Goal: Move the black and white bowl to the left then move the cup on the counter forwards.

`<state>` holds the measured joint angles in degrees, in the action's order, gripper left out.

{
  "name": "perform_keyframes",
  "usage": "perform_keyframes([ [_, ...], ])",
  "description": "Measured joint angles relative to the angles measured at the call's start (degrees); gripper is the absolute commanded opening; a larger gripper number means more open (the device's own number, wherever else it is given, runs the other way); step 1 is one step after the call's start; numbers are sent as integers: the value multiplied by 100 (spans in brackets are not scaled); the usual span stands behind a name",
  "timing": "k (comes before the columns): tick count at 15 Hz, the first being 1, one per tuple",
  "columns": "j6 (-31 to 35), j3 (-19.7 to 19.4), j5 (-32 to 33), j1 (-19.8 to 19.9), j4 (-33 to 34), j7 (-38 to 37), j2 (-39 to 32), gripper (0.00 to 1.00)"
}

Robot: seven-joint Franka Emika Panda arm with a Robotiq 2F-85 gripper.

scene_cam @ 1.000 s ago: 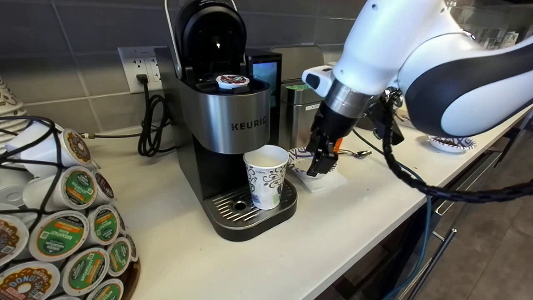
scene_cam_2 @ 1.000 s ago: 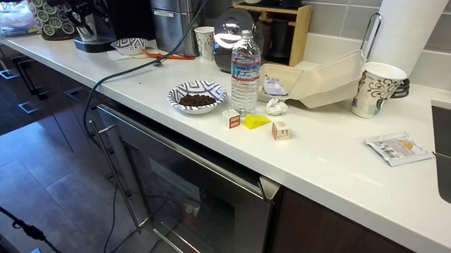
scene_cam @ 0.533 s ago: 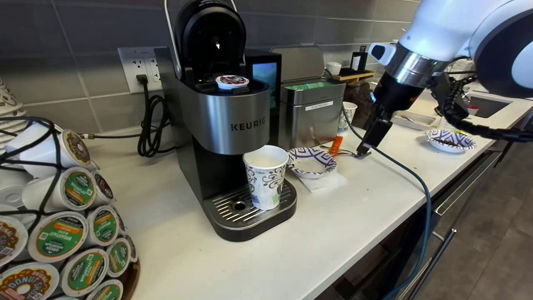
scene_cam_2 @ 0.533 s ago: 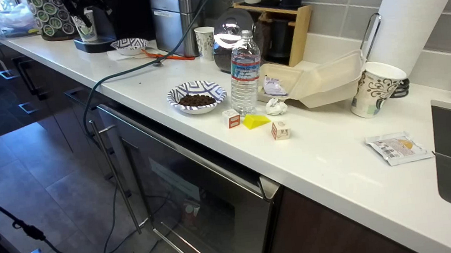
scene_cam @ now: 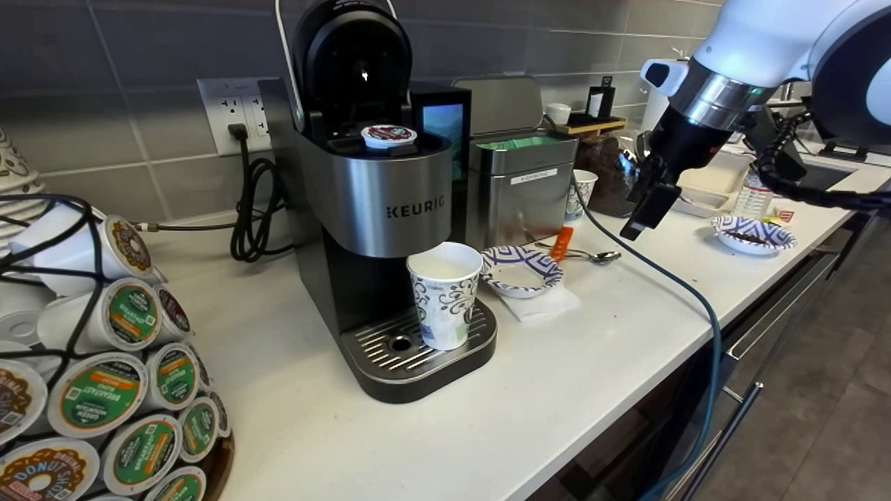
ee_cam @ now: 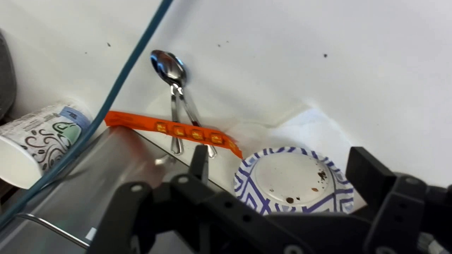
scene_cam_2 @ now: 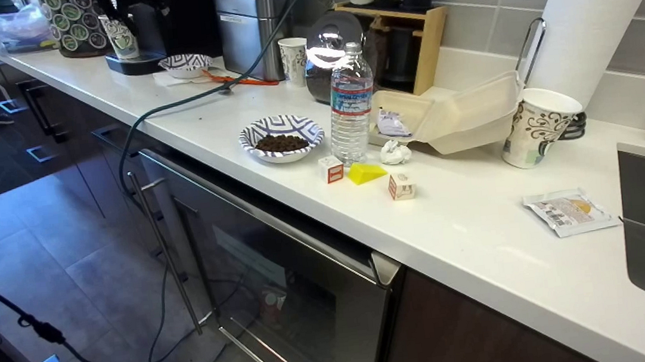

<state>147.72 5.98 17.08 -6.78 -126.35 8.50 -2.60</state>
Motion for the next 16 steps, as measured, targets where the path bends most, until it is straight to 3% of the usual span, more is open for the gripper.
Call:
perform_keyframes([
  [5,134,-193,-371,341,-27,2107,54,100],
  [9,272,-224,-1255,472,152,3635,85,100],
  [16,329,-242,-1413,508,235,3961,73,100],
])
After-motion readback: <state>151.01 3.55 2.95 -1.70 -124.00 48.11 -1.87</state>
